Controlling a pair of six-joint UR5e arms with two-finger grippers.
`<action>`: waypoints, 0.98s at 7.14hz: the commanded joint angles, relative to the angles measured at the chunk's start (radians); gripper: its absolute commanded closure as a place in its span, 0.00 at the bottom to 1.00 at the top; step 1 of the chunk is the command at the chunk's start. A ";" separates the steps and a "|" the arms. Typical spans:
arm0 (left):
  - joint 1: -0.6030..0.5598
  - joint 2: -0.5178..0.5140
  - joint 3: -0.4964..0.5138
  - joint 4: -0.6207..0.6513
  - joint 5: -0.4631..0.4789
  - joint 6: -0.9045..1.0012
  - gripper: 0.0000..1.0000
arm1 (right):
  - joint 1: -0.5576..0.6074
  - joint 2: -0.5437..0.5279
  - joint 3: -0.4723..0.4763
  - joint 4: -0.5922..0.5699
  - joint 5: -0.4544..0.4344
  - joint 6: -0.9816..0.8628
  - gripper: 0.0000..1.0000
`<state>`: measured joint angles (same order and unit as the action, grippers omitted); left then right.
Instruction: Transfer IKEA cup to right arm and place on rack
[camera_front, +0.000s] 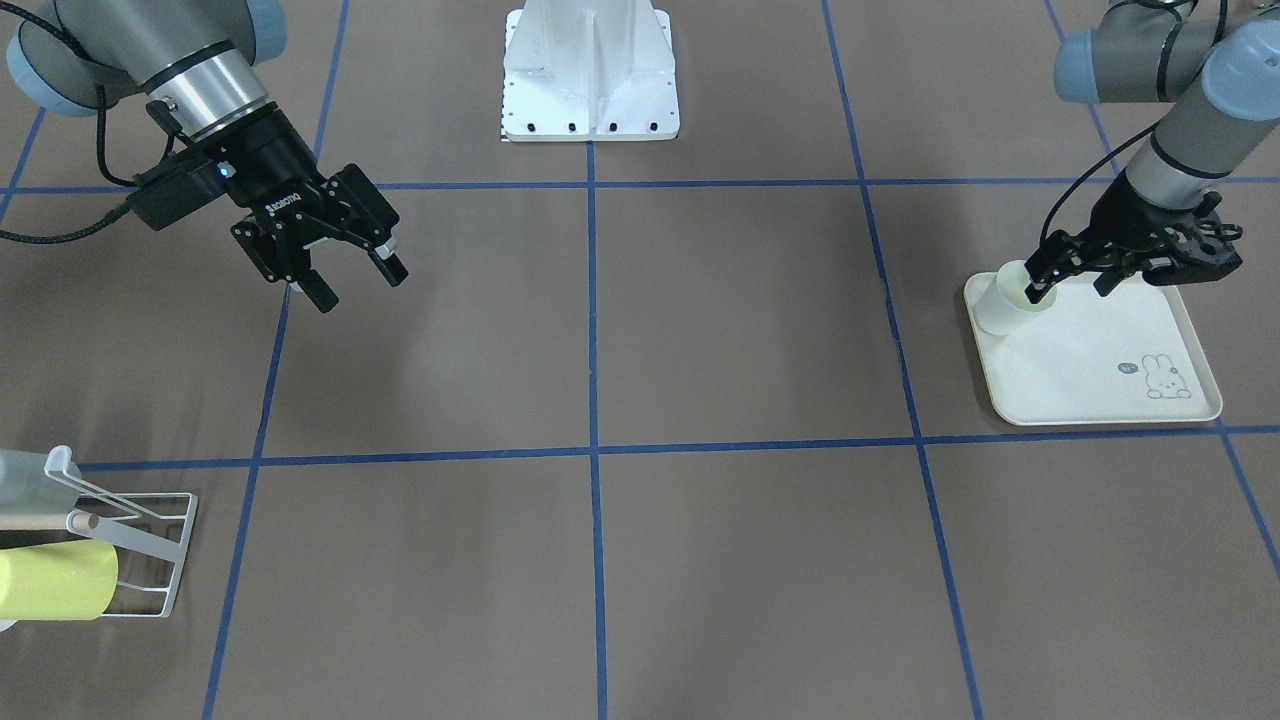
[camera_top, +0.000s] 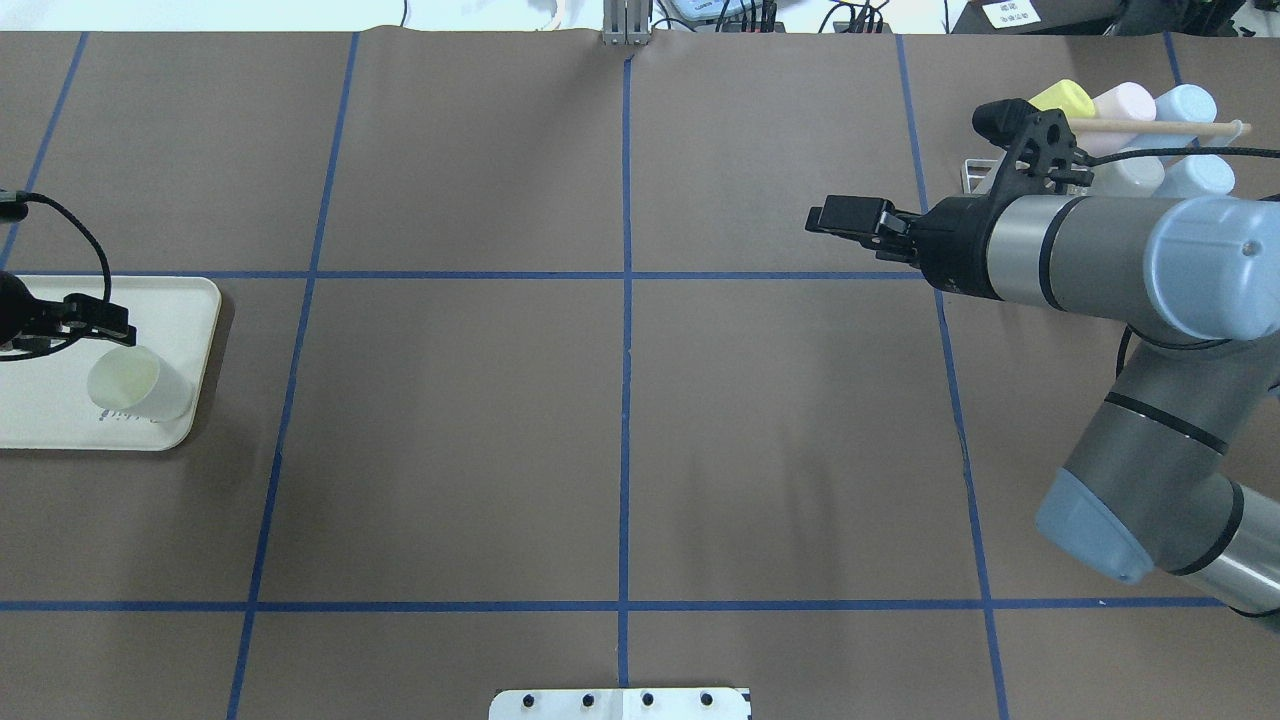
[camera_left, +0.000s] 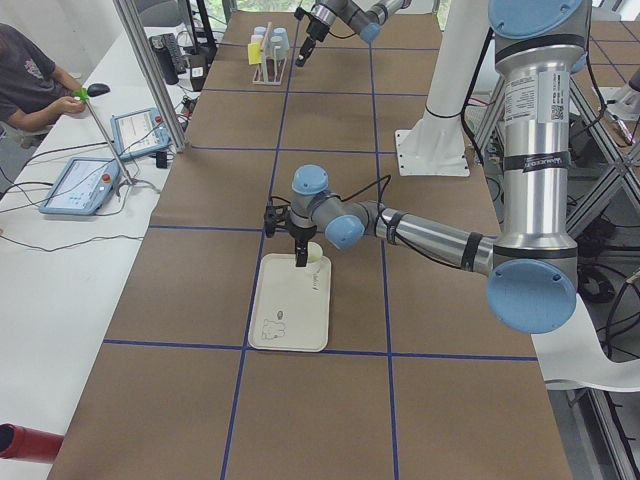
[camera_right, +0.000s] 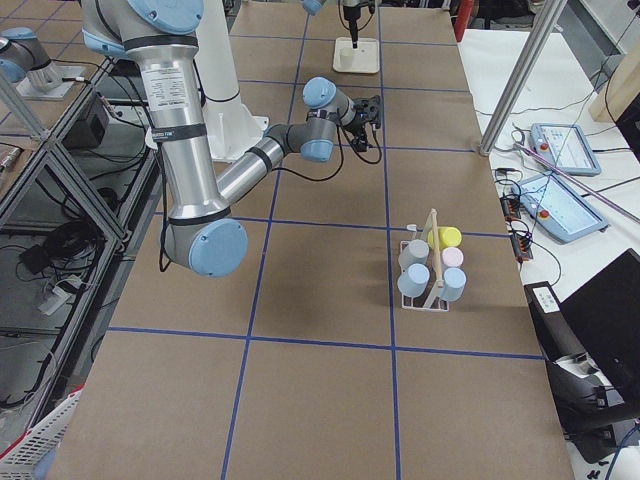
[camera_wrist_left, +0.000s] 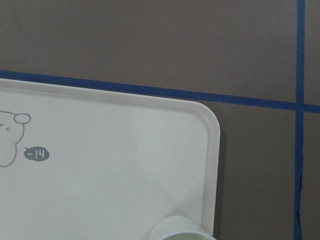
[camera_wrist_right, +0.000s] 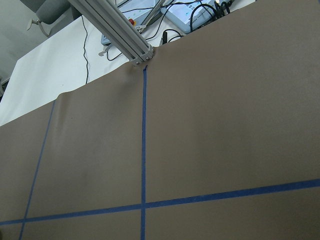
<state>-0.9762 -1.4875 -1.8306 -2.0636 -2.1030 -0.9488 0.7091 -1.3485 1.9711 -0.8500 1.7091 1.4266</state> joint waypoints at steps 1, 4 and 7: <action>0.022 0.007 0.008 -0.010 0.000 0.002 0.00 | 0.000 0.000 0.000 0.000 0.003 0.000 0.00; 0.051 0.026 0.010 -0.009 0.000 0.004 0.04 | 0.000 0.000 0.000 0.000 0.006 0.000 0.00; 0.057 0.026 0.014 -0.006 -0.005 0.004 0.59 | 0.000 -0.001 -0.003 0.000 0.006 -0.002 0.00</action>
<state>-0.9202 -1.4621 -1.8175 -2.0701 -2.1074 -0.9450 0.7087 -1.3486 1.9706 -0.8498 1.7149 1.4264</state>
